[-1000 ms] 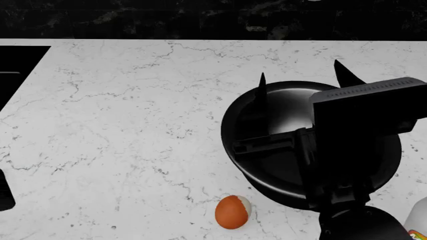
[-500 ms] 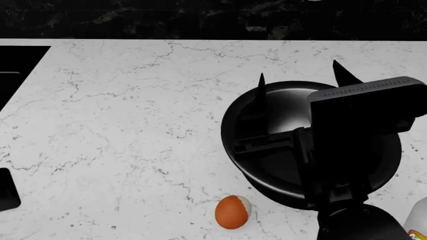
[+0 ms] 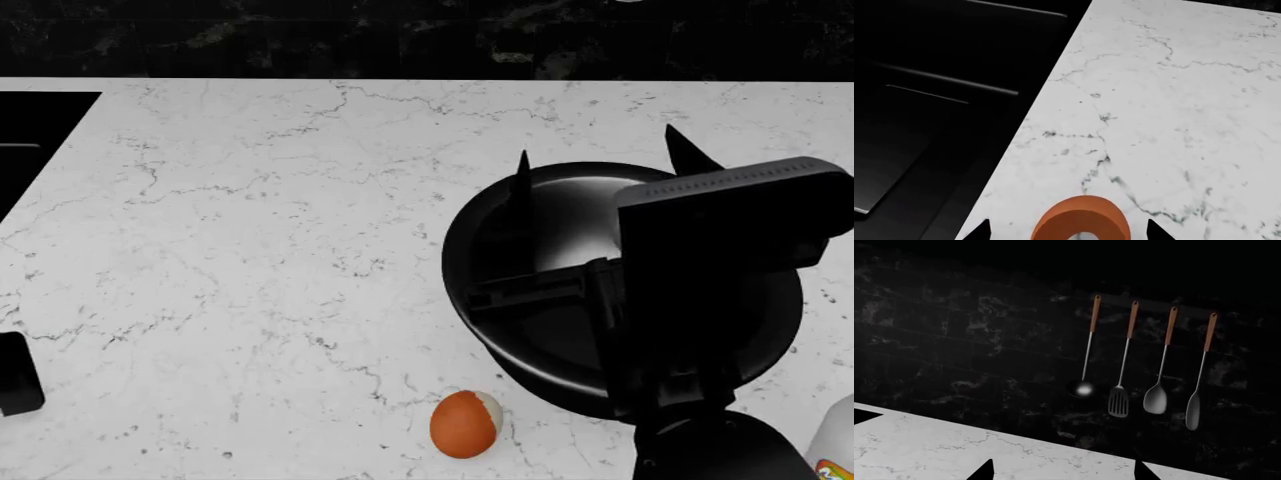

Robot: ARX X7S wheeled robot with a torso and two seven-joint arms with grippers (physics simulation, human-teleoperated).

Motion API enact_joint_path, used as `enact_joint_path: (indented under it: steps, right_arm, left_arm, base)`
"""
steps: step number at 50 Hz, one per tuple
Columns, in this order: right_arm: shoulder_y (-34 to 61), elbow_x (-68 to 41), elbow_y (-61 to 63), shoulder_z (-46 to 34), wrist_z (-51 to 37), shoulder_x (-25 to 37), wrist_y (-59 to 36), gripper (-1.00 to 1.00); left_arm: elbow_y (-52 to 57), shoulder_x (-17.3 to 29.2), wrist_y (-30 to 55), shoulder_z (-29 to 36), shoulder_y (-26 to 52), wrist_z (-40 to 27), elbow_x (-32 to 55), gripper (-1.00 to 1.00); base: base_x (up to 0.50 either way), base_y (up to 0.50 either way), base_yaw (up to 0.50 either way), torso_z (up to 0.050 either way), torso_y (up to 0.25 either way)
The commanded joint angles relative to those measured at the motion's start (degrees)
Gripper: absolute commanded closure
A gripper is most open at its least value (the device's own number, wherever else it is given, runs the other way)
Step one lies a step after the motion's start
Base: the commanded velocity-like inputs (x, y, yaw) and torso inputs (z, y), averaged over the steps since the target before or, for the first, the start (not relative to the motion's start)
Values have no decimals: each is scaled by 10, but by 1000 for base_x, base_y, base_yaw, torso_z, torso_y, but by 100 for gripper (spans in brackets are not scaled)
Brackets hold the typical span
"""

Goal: Place the eggs and milk next to the bowl.

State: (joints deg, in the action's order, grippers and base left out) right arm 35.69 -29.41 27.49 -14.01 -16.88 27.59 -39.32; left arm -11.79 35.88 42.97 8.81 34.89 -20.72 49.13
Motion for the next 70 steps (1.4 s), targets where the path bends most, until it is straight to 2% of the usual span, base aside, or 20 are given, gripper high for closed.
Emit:
enact_joint_path:
  steps: [1,2,21,27,35,53,63,70]
  right_arm:
    - [-2,2,5,19,13,-7,-2,-100]
    - [-2,2,5,19,12,-7,-2,-100]
    - [1,-2,7,19,10,-5,-5,-100]
    - [2,-2,5,18,12,-6,-1,-100]
    - [-3,-5,8,24,11,-2,2,-100]
    - [-7,-14,25,32,1,4,-8,-100]
    - [-10,-17,30,35,-2,8,-9,-100]
    - [-12,-19,35,36,-5,9,-11,-100]
  left_arm:
    - [-34,-29,0,-1,-1,20,18,-100]
    - [-33,-29,0,-1,-1,19,18,100]
    - [0,-20,-2,-9,-11,21,30,100]
    - [96,13,20,13,-18,71,53,100]
    - [129,25,46,52,-1,111,54,100]
    - [139,22,76,119,70,184,40,100]
    - [121,13,65,186,120,273,3,100]
    - [92,-4,66,213,155,304,-15,100]
  base:
    - [0,0,0,0,0]
    - [12,0,0,0,0]
    - [1,0,-1,0,0]
    - [0,0,-1,0,0]
    - [0,0,0,0,0]
    - [0,0,0,0,0]
    - [0,0,0,0,0]
    - [0,0,0,0,0]
